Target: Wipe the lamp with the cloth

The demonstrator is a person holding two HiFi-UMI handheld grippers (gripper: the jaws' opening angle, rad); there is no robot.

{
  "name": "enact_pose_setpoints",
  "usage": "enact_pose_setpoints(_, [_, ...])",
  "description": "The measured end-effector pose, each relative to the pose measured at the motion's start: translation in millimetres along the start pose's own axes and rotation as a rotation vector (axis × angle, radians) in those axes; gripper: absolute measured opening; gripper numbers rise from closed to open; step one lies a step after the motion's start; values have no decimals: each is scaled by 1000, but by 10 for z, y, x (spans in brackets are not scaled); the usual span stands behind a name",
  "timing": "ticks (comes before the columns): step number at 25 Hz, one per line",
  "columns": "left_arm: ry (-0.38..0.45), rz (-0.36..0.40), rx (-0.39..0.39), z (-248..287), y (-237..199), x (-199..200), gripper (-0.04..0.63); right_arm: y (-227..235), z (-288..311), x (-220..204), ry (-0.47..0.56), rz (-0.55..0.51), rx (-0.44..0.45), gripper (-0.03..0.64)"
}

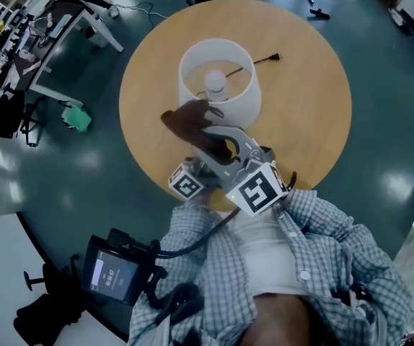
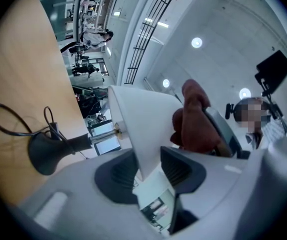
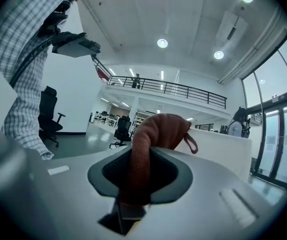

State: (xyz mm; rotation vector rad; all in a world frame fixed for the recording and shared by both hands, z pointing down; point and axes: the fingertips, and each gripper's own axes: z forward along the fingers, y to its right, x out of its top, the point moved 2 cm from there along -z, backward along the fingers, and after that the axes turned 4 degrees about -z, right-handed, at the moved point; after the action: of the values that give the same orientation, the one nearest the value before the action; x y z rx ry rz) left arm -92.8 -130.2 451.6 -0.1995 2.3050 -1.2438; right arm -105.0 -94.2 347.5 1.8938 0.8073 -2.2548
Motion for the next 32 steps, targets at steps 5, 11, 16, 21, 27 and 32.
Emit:
enact_pose_setpoints(5, [0, 1, -7, -40, 30, 2, 138, -2, -57, 7, 8, 15, 23, 91])
enact_pose_setpoints(11, [2, 3, -5, -47, 49, -17, 138, 135, -340, -50, -2, -7, -27, 91])
enact_pose_setpoints(16, [-2, 4, -4, -69, 87, -37, 138, 431, -739, -84, 23, 125, -174, 89])
enact_pose_setpoints(21, [3, -1, -6, -50, 126, -55, 137, 822, -1069, -225, 14, 189, -305, 87])
enact_pose_setpoints(27, [6, -8, -6, -81, 167, -63, 137, 1495, -1226, -478, 21, 226, -376, 87])
enact_pose_setpoints(32, [14, -2, -1, -81, 181, -69, 137, 2030, -921, -587, -3, 254, -187, 87])
